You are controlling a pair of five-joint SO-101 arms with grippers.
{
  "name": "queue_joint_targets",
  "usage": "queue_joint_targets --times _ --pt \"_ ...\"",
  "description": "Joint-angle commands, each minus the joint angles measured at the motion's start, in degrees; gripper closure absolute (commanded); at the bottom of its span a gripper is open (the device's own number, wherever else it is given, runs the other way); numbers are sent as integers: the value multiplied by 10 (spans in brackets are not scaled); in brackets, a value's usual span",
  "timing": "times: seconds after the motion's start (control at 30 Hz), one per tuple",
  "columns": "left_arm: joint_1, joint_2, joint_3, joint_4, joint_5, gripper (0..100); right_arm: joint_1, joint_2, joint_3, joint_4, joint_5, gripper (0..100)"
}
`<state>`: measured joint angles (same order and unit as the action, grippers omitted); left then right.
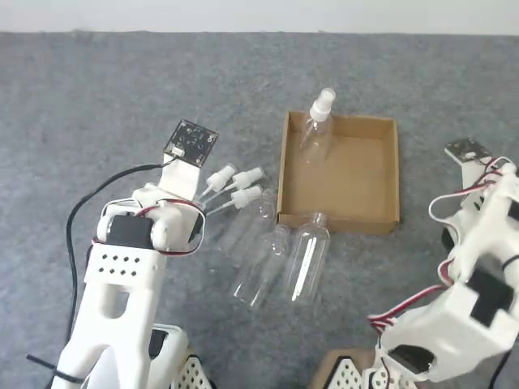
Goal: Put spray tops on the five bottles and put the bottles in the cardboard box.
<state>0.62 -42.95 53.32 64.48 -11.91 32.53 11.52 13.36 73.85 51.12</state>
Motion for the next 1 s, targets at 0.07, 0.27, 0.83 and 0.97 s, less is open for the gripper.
queue_joint_targets --times 0.07,0.27,0.83,0.97 --pt "3 -22 -3 -14 4 988 21 37 -68 7 13 790" --pt "3 -21 -3 -14 4 988 22 55 -83 8 12 890" --pt "1 -24 -160 63 33 988 -135 -254 -149 150 -137 992" --pt "-3 -24 -247 95 54 988 -255 -351 -126 150 -225 992"
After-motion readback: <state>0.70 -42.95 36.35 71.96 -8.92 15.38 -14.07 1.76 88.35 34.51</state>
